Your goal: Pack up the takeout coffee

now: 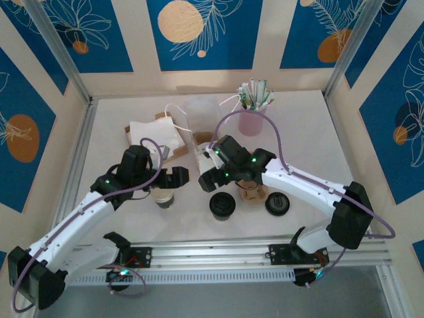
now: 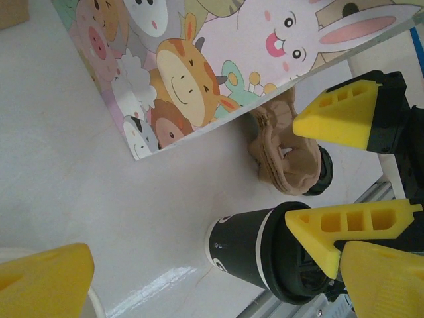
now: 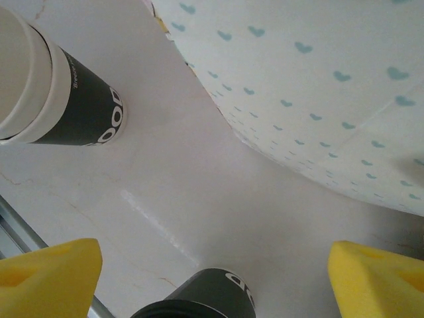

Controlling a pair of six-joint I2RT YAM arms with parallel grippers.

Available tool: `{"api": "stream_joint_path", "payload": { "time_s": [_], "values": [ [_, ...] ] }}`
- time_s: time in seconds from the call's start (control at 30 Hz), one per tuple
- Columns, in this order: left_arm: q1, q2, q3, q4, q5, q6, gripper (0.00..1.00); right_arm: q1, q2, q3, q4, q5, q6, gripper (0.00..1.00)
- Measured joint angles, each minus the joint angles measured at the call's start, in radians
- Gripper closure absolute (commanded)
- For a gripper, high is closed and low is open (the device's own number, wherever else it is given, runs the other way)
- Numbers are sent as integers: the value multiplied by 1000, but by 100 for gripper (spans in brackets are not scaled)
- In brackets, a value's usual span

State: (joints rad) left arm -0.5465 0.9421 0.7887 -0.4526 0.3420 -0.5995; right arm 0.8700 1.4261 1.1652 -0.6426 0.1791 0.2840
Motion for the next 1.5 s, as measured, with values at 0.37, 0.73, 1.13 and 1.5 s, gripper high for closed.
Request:
{"api": "stream_joint_path", "payload": {
  "time_s": [0.37,0.73,1.13,1.5],
  "values": [
    [-2,-18,0,-1,-11,0,4,50,-175,0,-119,-80,-19,1],
    [-2,-45,0,-5,-14,0,4,106,-94,0,-262,-97,-114,1],
    [-2,-48,0,-6,-14,6,3,151,0,13,-343,19,-135,5],
    [-2,-47,0,-6,-14,6,3,171,35,23,-343,63,-115,13]
  ]
}}
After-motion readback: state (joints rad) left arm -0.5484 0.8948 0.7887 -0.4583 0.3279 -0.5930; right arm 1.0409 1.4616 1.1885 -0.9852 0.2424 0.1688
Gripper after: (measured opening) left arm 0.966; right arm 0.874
